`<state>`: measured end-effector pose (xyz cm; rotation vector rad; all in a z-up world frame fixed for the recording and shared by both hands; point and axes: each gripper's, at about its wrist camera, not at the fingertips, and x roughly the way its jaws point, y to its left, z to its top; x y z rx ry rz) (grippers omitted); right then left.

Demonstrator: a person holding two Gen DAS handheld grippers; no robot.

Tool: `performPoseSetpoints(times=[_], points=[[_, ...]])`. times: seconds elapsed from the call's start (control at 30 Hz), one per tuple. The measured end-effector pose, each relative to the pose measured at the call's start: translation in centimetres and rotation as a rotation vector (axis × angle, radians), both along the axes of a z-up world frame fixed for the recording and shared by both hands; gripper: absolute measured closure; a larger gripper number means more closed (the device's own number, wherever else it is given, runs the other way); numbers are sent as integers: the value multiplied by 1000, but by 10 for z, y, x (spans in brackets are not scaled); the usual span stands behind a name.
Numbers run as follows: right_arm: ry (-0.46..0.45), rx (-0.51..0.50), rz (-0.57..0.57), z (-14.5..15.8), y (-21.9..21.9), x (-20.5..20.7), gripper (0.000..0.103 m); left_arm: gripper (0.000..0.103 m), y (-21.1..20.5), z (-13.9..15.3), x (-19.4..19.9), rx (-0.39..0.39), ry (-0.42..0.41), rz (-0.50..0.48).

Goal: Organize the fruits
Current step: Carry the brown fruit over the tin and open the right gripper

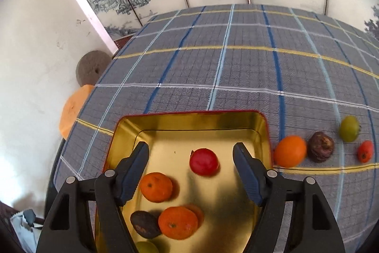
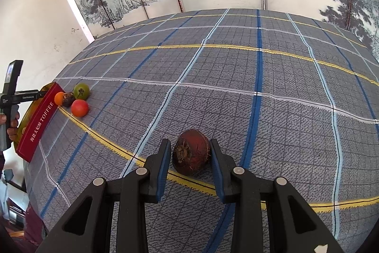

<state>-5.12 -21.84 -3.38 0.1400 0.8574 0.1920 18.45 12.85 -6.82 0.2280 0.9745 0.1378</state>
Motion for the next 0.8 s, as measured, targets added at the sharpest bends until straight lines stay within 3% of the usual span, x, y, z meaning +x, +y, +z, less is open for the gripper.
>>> performPoseSetpoints(times=[0.53, 0.7, 0.8], points=[[-30, 3, -47, 5, -2, -9, 76, 27, -4, 41, -119, -87, -150, -11], [-54, 0, -52, 11, 7, -17, 79, 27, 1, 43, -151, -128, -163, -13], [-64, -6, -56, 14, 11, -21, 79, 27, -2, 41, -172, -113, -171, -27]])
